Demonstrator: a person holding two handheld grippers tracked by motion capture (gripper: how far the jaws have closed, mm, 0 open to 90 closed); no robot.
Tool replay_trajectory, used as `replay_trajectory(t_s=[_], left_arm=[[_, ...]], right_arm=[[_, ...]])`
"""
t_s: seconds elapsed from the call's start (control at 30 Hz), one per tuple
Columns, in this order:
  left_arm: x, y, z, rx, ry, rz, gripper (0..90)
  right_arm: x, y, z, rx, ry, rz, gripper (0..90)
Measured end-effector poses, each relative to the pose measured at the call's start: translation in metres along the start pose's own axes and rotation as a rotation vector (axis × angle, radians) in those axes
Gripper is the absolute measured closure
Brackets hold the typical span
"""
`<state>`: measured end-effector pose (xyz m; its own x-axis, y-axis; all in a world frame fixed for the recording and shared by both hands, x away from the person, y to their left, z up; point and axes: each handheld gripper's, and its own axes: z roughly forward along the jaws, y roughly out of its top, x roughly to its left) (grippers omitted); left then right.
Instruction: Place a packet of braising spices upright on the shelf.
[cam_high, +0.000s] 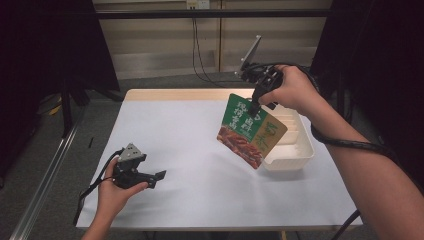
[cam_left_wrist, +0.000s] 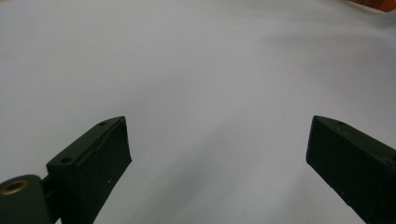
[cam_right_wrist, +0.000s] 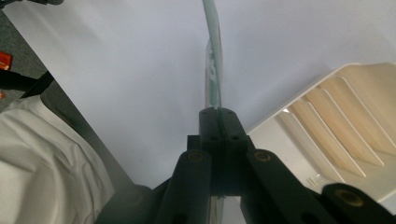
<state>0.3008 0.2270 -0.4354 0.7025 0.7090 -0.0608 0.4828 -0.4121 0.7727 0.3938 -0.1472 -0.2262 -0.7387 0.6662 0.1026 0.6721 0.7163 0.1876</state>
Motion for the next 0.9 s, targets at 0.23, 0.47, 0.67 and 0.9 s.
replay_trajectory(t_s=[0.23, 0.47, 0.67, 0.9], left_arm=[[0.0, 0.0, 0.0, -0.001, -0.002, -0.001, 6.0], [0.0, 0.0, 0.0, 0.007, -0.005, 0.003, 5.8], [0.0, -0.001, 0.001, 0.0, -0.011, -0.002, 5.7], [0.001, -0.001, 0.0, 0.005, -0.014, 0.003, 5.6]], right_arm=[[-0.006, 0.0, -0.009, -0.016, -0.002, 0.007, 90.0], [-0.009, 0.004, -0.018, -0.016, -0.006, -0.002, 90.0], [-0.015, 0.004, -0.024, -0.009, -0.003, -0.002, 90.0], [-0.022, 0.002, -0.03, -0.027, -0.011, 0.002, 90.0]])
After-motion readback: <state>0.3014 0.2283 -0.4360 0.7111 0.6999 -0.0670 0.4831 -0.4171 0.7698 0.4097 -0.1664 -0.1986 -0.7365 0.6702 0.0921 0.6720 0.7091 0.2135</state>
